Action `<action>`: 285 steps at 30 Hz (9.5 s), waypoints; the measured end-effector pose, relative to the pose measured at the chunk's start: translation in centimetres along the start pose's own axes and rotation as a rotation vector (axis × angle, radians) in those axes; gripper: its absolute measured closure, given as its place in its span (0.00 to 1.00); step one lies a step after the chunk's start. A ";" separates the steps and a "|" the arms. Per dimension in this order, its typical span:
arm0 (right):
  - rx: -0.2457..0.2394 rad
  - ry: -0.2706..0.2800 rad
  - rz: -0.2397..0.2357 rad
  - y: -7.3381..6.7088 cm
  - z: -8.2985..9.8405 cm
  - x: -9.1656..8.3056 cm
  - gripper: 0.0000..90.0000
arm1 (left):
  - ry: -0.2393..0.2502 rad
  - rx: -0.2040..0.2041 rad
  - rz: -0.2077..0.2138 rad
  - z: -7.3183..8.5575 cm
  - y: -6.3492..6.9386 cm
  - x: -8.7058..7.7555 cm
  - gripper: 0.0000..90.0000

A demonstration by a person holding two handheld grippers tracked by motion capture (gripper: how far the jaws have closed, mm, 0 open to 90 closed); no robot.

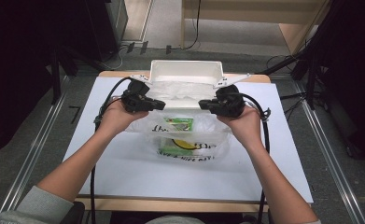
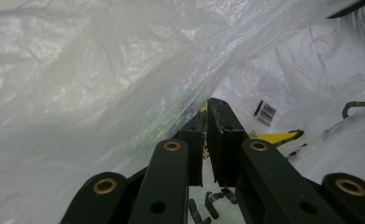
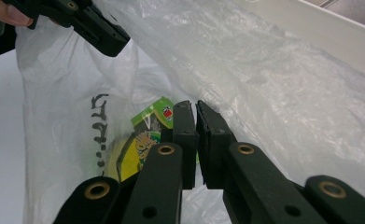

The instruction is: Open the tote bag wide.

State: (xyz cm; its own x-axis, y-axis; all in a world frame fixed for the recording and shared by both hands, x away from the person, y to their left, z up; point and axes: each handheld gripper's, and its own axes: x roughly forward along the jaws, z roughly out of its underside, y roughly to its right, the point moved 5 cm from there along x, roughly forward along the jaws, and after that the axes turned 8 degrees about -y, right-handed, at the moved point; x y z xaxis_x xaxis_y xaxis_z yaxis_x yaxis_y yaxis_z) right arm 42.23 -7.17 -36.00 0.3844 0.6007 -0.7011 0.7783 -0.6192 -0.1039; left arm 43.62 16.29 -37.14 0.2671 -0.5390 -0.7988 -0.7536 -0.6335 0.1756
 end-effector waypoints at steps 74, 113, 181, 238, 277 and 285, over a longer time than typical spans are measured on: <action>0.157 -0.134 0.057 1.0 10.5 8.4 0.98 | -0.079 -0.160 0.037 11.4 -0.4 6.3 0.93; 0.247 -0.230 0.102 2.0 16.2 4.4 1.00 | -0.101 -0.239 -0.138 15.1 -3.3 3.6 1.00; -0.013 -0.043 0.001 -3.2 1.4 5.8 1.00 | 0.000 -0.165 -0.087 6.9 0.8 5.3 1.00; 0.188 -0.127 0.182 5.6 4.8 15.4 1.00 | -0.141 -0.115 0.000 16.4 3.3 4.3 1.00; 0.112 -0.047 0.095 1.1 3.4 9.0 1.00 | -0.007 -0.020 0.025 7.1 4.1 0.9 1.00; 0.088 -0.050 0.071 -0.2 3.9 8.2 1.00 | -0.038 0.036 0.012 5.0 4.3 3.8 1.00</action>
State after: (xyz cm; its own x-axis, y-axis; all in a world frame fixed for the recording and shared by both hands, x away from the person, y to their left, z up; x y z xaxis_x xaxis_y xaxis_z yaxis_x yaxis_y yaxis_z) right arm 43.31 -4.09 -44.46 0.4102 0.5287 -0.7431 0.7021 -0.7031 -0.1126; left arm 38.33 14.28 -42.33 0.2351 -0.5245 -0.8183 -0.7780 -0.6062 0.1651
